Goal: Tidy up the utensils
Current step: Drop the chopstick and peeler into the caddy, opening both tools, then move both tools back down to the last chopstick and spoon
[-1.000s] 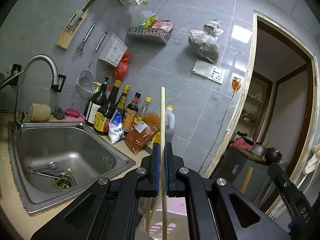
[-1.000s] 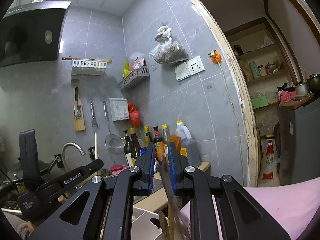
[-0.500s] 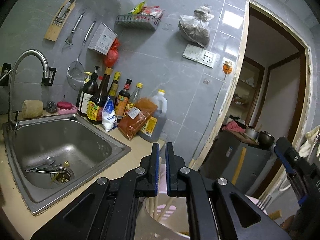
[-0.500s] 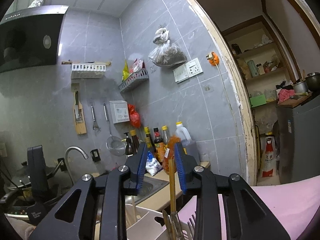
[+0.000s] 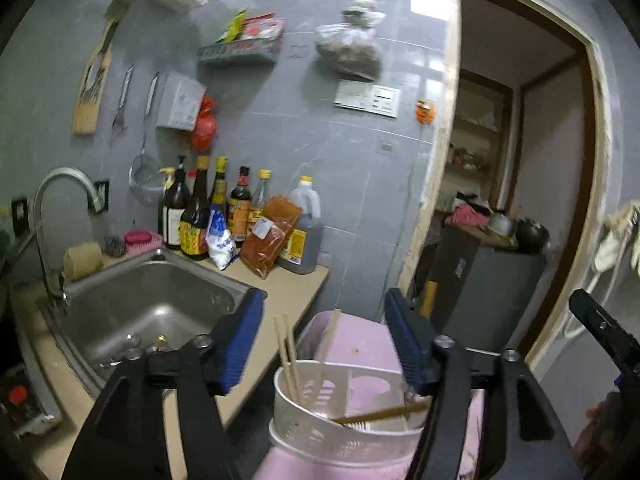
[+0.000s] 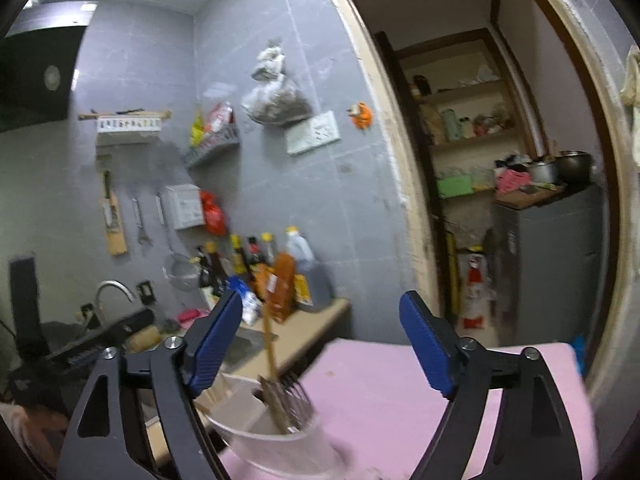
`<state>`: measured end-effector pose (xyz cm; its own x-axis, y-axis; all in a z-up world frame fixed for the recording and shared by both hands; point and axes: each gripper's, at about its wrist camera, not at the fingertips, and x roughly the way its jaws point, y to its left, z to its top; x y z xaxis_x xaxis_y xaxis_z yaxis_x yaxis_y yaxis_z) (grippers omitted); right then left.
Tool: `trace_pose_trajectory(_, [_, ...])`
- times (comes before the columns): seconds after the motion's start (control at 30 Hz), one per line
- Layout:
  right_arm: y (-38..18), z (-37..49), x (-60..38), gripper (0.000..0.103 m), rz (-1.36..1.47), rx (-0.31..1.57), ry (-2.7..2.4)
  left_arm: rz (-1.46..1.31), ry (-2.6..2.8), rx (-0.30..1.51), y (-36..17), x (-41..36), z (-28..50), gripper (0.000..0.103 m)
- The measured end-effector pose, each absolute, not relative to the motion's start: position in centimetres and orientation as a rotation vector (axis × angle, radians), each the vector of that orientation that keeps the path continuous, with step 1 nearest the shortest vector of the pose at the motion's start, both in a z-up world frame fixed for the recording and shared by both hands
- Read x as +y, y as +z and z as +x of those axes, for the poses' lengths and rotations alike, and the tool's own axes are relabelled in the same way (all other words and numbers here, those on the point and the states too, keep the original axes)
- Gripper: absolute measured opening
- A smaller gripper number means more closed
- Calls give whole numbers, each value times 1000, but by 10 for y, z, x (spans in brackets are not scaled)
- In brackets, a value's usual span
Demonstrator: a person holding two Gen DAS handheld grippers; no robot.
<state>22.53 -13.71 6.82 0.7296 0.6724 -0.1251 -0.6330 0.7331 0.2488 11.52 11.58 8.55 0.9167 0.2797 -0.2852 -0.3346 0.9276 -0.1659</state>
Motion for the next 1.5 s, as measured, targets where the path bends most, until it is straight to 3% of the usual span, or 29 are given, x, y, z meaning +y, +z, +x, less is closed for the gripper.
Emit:
trace_pose_trajectory(0.17, [73, 221, -168, 103, 159, 255, 652, -181, 266, 270, 91, 85, 107, 81])
trace_pose_trajectory(0.43, [58, 221, -213, 103, 89, 341, 559, -133, 121, 326, 78, 34, 102, 85])
trace_pose_trajectory(0.73, [-5, 209, -249, 102, 92, 537, 486, -107, -45, 487, 21, -14, 122, 85])
trace_pose_trajectory(1.1, [-76, 206, -243, 53, 160, 805, 495, -76, -107, 716, -60, -31, 163, 83])
trace_pose_trajectory(1.2, [-85, 210, -233, 44, 159, 849, 509, -94, -112, 770, -71, -25, 178, 80])
trace_pose_trajectory(1.5, [-105, 217, -198, 37, 114, 950, 530, -96, -117, 858, -93, -18, 197, 74])
